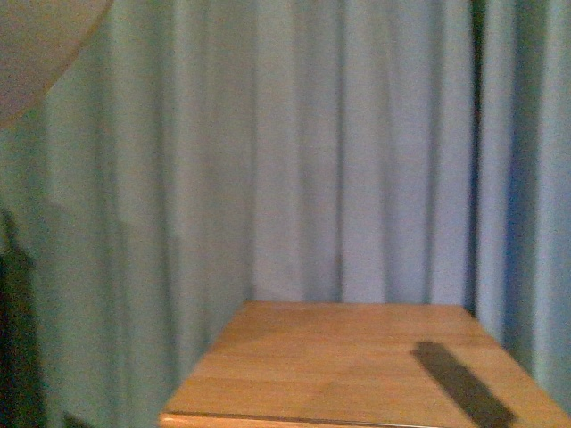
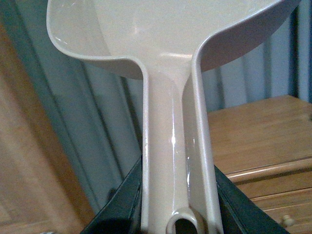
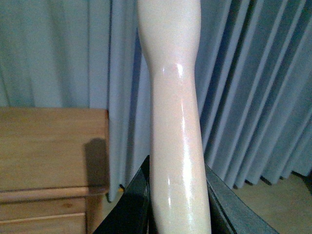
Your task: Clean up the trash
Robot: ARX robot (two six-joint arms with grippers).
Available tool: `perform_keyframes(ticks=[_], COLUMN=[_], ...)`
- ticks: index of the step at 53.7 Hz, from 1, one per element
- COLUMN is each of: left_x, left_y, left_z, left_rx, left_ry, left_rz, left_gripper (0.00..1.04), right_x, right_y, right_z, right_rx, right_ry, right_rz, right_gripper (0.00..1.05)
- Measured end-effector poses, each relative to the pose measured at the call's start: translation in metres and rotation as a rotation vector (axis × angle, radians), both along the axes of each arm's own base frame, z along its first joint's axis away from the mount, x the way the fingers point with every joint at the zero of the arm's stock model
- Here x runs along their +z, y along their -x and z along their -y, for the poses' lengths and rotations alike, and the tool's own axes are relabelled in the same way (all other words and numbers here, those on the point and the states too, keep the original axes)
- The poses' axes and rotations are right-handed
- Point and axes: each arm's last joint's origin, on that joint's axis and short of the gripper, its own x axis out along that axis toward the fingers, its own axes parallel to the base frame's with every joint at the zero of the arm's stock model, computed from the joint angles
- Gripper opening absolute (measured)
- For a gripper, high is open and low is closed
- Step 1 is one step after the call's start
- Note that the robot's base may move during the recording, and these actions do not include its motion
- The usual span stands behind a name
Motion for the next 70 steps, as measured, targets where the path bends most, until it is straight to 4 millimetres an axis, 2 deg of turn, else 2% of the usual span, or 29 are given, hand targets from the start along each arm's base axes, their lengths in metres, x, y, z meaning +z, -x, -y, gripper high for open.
perform_keyframes(ticks=[70], left_x=[-0.0015], left_y=[0.0003], left_z=[-0.0005], left_rx=[0.01], left_ry=[0.002], left_rz=[-0.001], left_gripper=[0.28], right_x=[-0.0024], right_y=[-0.0021], right_z=[-0.0016], right_rx=[0.009], right_ry=[0.012], right_rz=[-0.013], right_gripper=[0.21])
